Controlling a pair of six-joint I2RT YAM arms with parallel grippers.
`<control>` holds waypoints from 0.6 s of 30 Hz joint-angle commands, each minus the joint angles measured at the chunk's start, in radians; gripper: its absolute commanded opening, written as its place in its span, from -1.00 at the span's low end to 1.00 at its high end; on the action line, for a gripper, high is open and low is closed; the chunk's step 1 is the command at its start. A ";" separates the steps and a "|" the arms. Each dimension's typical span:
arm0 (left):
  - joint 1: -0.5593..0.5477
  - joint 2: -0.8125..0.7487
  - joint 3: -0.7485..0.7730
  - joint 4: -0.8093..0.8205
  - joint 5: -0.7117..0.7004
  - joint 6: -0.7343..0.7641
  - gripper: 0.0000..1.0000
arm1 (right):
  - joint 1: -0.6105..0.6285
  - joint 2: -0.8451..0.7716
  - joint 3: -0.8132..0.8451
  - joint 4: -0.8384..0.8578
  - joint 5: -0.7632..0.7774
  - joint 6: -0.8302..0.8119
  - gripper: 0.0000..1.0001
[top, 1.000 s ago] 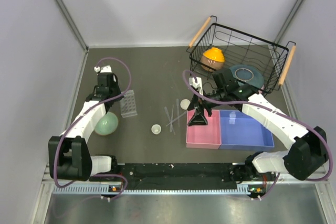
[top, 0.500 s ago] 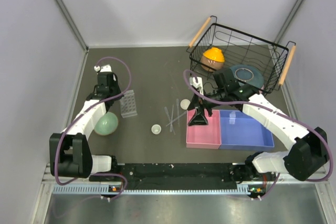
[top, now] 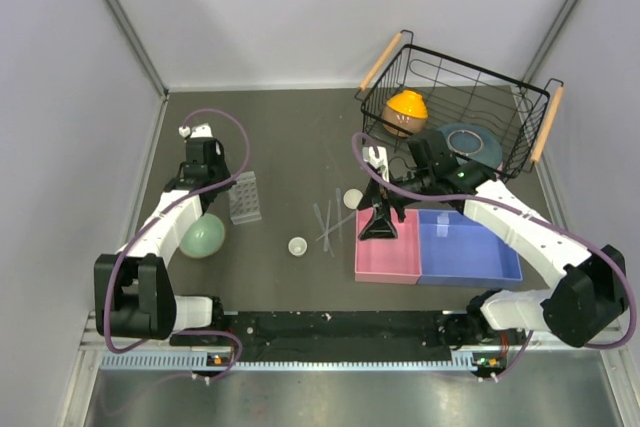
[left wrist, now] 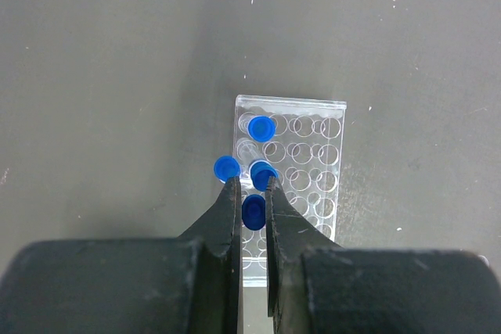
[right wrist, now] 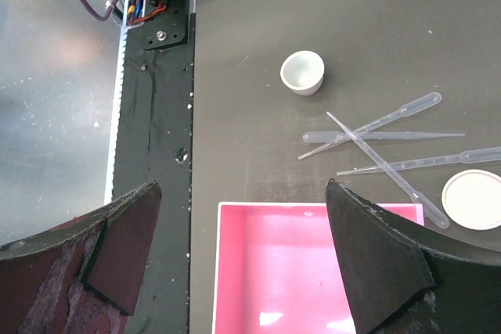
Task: Organize the chemistry lab equipment
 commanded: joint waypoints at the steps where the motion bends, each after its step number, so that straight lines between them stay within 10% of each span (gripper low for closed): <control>1: 0.007 -0.021 -0.010 -0.020 -0.032 -0.004 -1.00 | -0.011 -0.035 0.000 0.027 -0.038 -0.015 0.74; 18: 0.007 0.030 -0.004 -0.046 -0.006 -0.018 -0.99 | -0.014 -0.046 -0.003 0.028 -0.044 -0.015 0.74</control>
